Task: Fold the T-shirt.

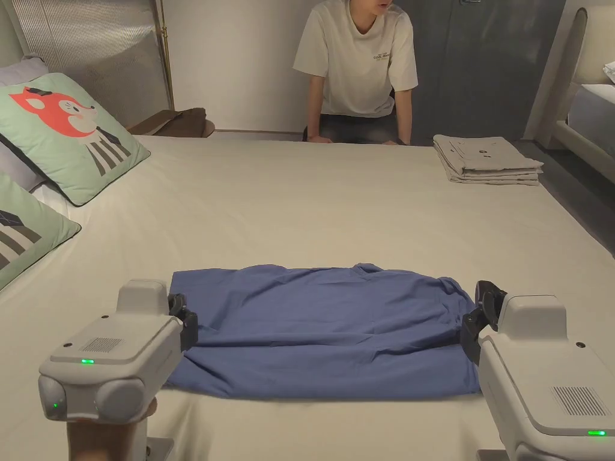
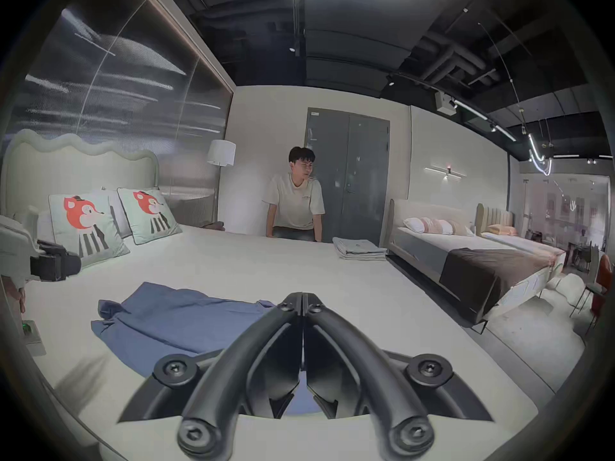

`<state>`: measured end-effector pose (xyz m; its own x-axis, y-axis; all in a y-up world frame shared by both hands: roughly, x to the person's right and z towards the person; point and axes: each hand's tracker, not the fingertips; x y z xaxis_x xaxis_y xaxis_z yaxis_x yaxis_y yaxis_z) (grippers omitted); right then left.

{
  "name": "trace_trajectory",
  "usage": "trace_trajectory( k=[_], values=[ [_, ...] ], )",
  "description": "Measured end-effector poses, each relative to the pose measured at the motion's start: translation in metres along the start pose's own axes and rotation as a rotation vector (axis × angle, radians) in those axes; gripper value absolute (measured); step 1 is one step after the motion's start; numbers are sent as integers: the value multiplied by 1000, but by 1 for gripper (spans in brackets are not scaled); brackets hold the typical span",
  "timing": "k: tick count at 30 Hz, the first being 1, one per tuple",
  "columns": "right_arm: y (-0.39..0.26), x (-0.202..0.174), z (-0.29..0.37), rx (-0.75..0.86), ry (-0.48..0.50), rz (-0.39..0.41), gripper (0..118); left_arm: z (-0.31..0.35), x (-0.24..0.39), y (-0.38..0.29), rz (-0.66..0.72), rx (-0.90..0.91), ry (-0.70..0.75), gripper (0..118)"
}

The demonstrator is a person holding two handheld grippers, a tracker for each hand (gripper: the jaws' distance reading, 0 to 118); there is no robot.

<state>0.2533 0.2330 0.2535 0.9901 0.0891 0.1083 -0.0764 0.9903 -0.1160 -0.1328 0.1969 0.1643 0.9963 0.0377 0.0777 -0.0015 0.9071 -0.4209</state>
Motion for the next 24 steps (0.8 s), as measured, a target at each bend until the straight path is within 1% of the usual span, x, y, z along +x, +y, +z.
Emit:
trace_trajectory(
  k=[5, 6, 7, 8, 9, 10, 11, 12, 13, 15, 16, 19, 20, 22, 24],
  values=[
    [-6, 3, -12, -24, -2, 6, 0, -35, -42, -12, 88, -189, -7, 0],
    [-7, 4, -14, -28, -5, 7, 0, -43, -49, -16, 81, -226, 9, 0],
    [-9, 4, -18, -34, -8, 9, 0, -47, -53, -19, 72, -236, 38, 3],
    [-10, 5, -21, -41, -10, 9, 0, -54, -58, -23, 58, -262, 45, 11],
    [-12, 5, -25, -49, -12, 6, 0, -62, -63, -26, 54, -325, 46, 28],
    [-14, 6, -27, -56, -12, 5, 0, -70, -67, -31, 72, -358, 48, 60],
    [-15, 6, -30, -63, -14, 4, 0, -75, -70, -35, 100, -390, 46, 83],
    [-17, 6, -33, -72, -16, 6, 0, -83, -74, -40, 142, -421, 45, 99],
    [-19, 6, -36, -79, -17, 7, 0, -89, -76, -45, 171, -455, 53, 104],
    [-24, 7, -40, -92, -18, 10, 0, -96, -75, -52, 206, -465, 89, 104],
    [-26, 8, -42, -99, -21, 13, 0, -99, -73, -56, 196, -465, 91, 101],
    [-32, 10, -49, -125, -25, 16, 0, -107, -63, -63, 144, -471, 91, 81],
    [-34, 12, -51, -132, -26, 13, 0, -109, -59, -65, 110, -472, 84, 81],
    [-38, 15, -54, -144, -33, 10, 0, -112, -47, -67, 87, -487, 50, 51],
    [-41, 19, -55, -154, -37, 8, 0, -106, -37, -65, 36, -448, 87, 41]
  ],
)
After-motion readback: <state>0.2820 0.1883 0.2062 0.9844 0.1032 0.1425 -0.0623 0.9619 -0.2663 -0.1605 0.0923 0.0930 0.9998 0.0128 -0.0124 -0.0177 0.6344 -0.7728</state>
